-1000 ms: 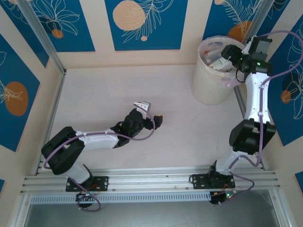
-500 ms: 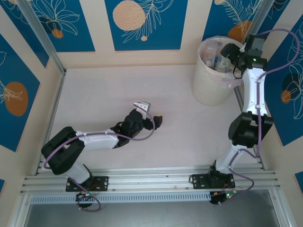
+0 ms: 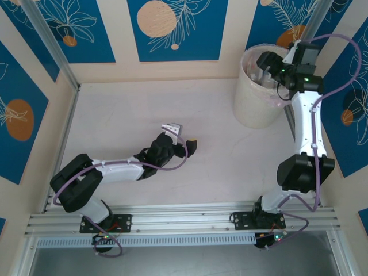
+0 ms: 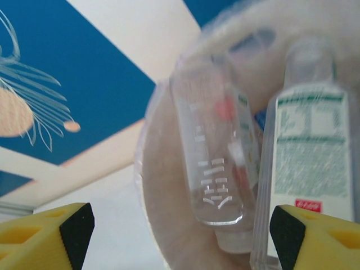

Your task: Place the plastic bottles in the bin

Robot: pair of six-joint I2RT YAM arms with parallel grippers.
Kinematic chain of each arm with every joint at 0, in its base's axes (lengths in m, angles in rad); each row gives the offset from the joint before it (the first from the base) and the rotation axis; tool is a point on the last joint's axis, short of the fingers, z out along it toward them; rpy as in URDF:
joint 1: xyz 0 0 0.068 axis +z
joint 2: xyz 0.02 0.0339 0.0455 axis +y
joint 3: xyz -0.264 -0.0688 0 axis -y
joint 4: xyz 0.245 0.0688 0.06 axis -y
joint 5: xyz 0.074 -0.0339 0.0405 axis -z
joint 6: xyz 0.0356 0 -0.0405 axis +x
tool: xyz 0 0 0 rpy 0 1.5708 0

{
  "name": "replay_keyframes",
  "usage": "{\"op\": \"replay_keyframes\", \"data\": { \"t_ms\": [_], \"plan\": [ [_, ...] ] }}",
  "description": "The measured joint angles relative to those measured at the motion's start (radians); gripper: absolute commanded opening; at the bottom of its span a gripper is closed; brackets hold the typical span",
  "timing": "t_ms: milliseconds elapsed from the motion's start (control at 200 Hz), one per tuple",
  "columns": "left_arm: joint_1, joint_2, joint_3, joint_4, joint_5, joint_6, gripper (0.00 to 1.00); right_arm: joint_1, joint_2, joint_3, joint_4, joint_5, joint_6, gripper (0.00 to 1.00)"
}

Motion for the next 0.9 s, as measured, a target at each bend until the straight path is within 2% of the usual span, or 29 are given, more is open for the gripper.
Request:
{"op": "replay_keyframes", "data": {
  "t_ms": [425,690,805,900],
  "plan": [
    [0.0,0.0,0.0,-0.002,-0.001,-0.003,1.0,0.014,0.055,0.037,-0.039,0.021,0.004,0.84],
    [0.001,0.0,0.0,-0.002,-0.009,-0.003,1.0,0.029,0.019,0.024,0.091,-0.087,-0.008,0.83],
    [0.002,0.0,0.0,-0.003,-0.016,-0.003,1.0,0.056,0.089,0.088,0.122,-0.116,-0.009,0.83],
    [0.004,-0.001,-0.004,-0.003,-0.02,-0.003,1.0,0.077,0.182,0.174,0.124,-0.079,-0.008,0.83]
  ]
}}
